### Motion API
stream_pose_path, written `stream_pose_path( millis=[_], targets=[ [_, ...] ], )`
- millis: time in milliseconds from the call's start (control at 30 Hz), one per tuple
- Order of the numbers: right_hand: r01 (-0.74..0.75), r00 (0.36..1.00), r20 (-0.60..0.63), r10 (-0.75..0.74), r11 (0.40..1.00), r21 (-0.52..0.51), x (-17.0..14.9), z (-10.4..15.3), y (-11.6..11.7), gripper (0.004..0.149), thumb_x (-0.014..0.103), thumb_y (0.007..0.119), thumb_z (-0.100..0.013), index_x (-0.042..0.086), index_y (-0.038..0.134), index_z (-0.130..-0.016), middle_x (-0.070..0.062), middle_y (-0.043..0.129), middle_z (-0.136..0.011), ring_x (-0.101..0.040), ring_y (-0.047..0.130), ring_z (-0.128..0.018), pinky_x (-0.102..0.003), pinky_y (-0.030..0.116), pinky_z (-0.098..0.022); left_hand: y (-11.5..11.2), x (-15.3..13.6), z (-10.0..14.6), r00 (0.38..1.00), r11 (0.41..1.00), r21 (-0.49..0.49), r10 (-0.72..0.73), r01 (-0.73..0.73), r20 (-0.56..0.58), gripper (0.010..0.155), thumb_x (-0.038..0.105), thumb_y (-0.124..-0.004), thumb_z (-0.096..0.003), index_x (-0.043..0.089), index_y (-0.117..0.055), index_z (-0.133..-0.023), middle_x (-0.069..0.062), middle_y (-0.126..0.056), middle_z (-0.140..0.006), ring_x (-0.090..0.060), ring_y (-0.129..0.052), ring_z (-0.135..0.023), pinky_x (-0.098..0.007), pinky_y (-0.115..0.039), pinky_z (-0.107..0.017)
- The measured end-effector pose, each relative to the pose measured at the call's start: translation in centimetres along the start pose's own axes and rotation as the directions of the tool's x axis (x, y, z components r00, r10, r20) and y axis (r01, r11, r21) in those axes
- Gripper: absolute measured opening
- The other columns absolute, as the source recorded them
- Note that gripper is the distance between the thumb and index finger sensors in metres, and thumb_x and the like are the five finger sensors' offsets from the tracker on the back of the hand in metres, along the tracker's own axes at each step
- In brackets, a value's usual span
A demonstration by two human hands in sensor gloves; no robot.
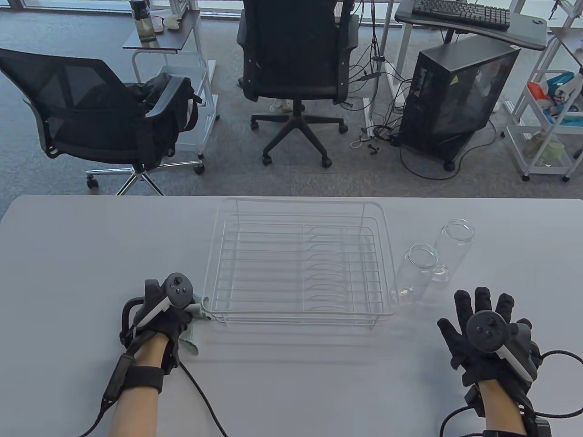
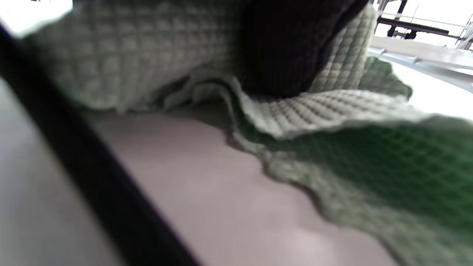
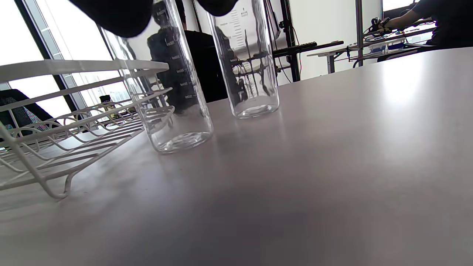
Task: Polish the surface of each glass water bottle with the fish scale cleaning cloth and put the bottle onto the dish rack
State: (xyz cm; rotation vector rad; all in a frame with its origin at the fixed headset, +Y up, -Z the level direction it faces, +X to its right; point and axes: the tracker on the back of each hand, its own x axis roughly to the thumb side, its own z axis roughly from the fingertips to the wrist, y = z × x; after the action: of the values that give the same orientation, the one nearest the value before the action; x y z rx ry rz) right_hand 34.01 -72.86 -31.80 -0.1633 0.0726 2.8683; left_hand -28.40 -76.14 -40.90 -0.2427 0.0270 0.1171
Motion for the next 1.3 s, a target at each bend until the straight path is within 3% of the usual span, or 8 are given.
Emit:
stream_pose_path(
  millis=[167,300,367,400,533,800,1167,1300],
  targets=[
    [0.037,0.999,0.012,-0.037,0.999,0.009,0.0,0.1,0.2,0.079,0.065,0.052,-0.058,0.021,0.024,-0.117,-0.01,0.005,-0.119,-0.053,-0.006,-0.1,-0.081,0.01,-0.054,0.3,-0.7,1.5,0.995,0.986,0.136,0.092,-0.096,0.035,0.038,0.034,-0.095,-0.0441,0.035,-0.087,-0.082,-0.008,-0.094,-0.085,-0.03,-0.104,-0.055,-0.046,-0.093,-0.045],
    [0.082,0.996,0.045,-0.081,0.996,-0.026,0.3,0.2,0.3,0.081,0.066,0.055,-0.057,0.02,0.024,-0.116,-0.011,0.009,-0.12,-0.055,-0.001,-0.1,-0.082,0.015,-0.055,1.4,-1.3,3.5,0.99,0.973,0.186,0.132,-0.139,0.053,0.038,0.034,-0.095,-0.044,0.034,-0.087,-0.082,-0.009,-0.093,-0.085,-0.029,-0.104,-0.054,-0.045,-0.093,-0.044],
    [0.149,0.978,0.171,-0.119,0.973,-0.174,0.7,0.3,0.2,0.082,0.06,0.067,-0.053,0.015,0.036,-0.114,-0.015,0.026,-0.118,-0.061,0.026,-0.101,-0.08,0.039,-0.058,2.1,-1.4,4.6,0.988,0.963,0.218,0.149,-0.156,0.049,0.038,0.034,-0.095,-0.0446,0.034,-0.087,-0.082,-0.008,-0.093,-0.085,-0.028,-0.103,-0.055,-0.044,-0.093,-0.045],
    [0.178,0.971,0.202,-0.132,0.956,-0.232,1.0,0.4,0.2,0.08,0.055,0.073,-0.051,0.012,0.042,-0.111,-0.016,0.037,-0.116,-0.058,0.044,-0.1,-0.074,0.051,-0.059,2.4,-1.4,5.1,0.983,0.955,0.234,0.174,-0.181,0.051,0.039,0.034,-0.095,-0.0449,0.034,-0.086,-0.083,-0.008,-0.092,-0.086,-0.029,-0.103,-0.056,-0.045,-0.092,-0.045],
    [0.237,0.957,0.227,-0.182,0.94,-0.244,1.8,0.0,0.3,0.082,0.054,0.077,-0.049,0.011,0.043,-0.11,-0.017,0.041,-0.114,-0.056,0.054,-0.097,-0.069,0.059,-0.059,4.1,-1.4,7.5,0.969,0.923,0.294,0.237,-0.248,0.071,0.039,0.034,-0.094,-0.046,0.033,-0.085,-0.084,-0.009,-0.091,-0.088,-0.03,-0.101,-0.058,-0.046,-0.09,-0.046],
    [0.345,0.933,0.186,-0.309,0.915,-0.209,1.5,-1.7,0.2,0.085,0.056,0.078,-0.048,0.01,0.042,-0.111,-0.018,0.04,-0.114,-0.056,0.054,-0.097,-0.069,0.058,-0.059,5.7,-0.8,11.3,0.942,0.835,0.435,0.304,-0.336,0.143,0.038,0.034,-0.093,-0.047,0.033,-0.085,-0.085,-0.009,-0.09,-0.088,-0.03,-0.1,-0.059,-0.046,-0.089,-0.047],
    [0.427,0.901,0.086,-0.425,0.904,-0.006,0.8,-5.5,1.6,0.098,0.055,0.084,-0.044,0.008,0.03,-0.112,-0.02,0.028,-0.116,-0.057,0.042,-0.101,-0.072,0.051,-0.061,5.7,-0.2,11.6,0.953,0.847,0.438,0.264,-0.303,0.149,0.038,0.035,-0.092,-0.0477,0.033,-0.084,-0.085,-0.008,-0.09,-0.089,-0.03,-0.1,-0.06,-0.047,-0.088,-0.048],
    [0.504,0.86,0.072,-0.506,0.863,0.049,1.2,-7.0,2.1,0.102,0.054,0.085,-0.043,0.007,0.026,-0.112,-0.021,0.028,-0.115,-0.055,0.039,-0.102,-0.071,0.05,-0.063,5.8,-0.4,12.0,0.95,0.837,0.449,0.272,-0.312,0.153,0.038,0.035,-0.092,-0.0476,0.033,-0.084,-0.085,-0.008,-0.09,-0.089,-0.03,-0.1,-0.06,-0.047,-0.088,-0.048]
  ],
)
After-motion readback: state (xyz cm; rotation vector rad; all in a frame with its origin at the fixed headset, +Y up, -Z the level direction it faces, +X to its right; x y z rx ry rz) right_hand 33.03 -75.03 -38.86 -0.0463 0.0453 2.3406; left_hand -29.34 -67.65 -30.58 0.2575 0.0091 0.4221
